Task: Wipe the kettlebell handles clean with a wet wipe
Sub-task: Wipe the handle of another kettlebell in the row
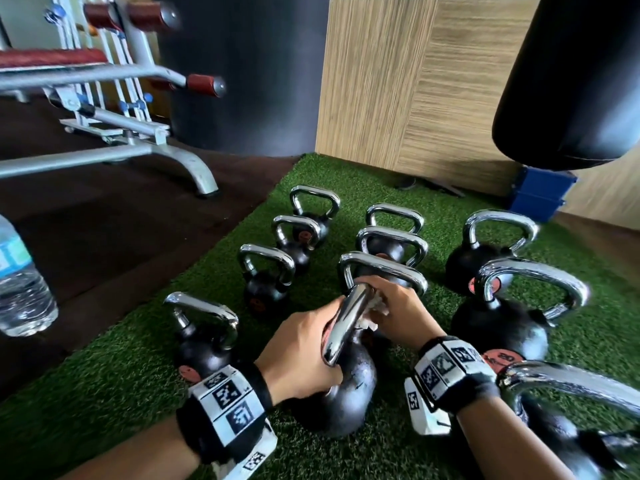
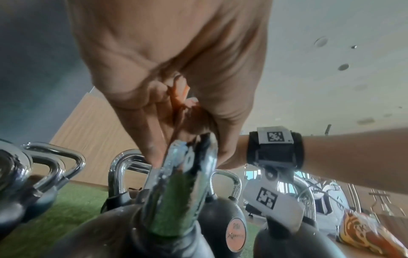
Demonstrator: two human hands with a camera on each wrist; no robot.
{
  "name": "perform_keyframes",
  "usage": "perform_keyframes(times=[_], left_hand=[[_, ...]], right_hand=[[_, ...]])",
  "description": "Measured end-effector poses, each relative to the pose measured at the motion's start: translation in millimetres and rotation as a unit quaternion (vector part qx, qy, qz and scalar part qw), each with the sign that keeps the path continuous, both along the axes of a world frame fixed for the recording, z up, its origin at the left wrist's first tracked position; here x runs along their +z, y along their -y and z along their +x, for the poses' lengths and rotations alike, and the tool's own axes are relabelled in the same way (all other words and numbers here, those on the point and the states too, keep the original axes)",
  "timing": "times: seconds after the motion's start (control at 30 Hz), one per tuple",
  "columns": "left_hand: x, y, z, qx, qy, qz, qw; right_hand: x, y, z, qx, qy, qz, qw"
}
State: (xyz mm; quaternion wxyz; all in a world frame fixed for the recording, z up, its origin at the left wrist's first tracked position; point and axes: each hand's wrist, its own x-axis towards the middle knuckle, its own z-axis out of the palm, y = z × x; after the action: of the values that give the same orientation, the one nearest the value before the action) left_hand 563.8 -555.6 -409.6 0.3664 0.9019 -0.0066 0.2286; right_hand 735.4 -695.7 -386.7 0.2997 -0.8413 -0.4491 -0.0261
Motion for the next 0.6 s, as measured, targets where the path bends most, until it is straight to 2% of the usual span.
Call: perform_keyframes(times=[0.07,0.13,0.2,0.33,0.47,0.6], left_hand=[[0.6,-4.2,-1.5,-0.015,-0.041,-0.024,0.999],[6.2,-12.1,-2.4,-0.021,-0.082,0.003,0.996],[18.0,-23.9,-0.5,-0.013,-0.111,0.091,0.99],[44.5,-53.5,15.1,-0.032,-0.18,0.249,0.951],[60.5,-68.8,35.2,-0.075,-0.2,0.321,0.923],[61.3,-73.9,44.8,-0.095,-0.19,0.33,0.92]], right_hand=[[9.8,0.8,0.8,0.003,0.022,-0.026,0.999],[16.2,3.3,-2.0,0.001,0.035,-0.053,0.998],[20.3,10.6,-8.3,-0.017,0.031,-0.062,0.997],[28.4,39.6,-24.2,-0.031,0.017,-0.063,0.997],[34.3,56.3,-40.0,-0.032,0.017,-0.126,0.991],[36.0,62.2,-49.7,-0.032,0.008,-0.141,0.989]])
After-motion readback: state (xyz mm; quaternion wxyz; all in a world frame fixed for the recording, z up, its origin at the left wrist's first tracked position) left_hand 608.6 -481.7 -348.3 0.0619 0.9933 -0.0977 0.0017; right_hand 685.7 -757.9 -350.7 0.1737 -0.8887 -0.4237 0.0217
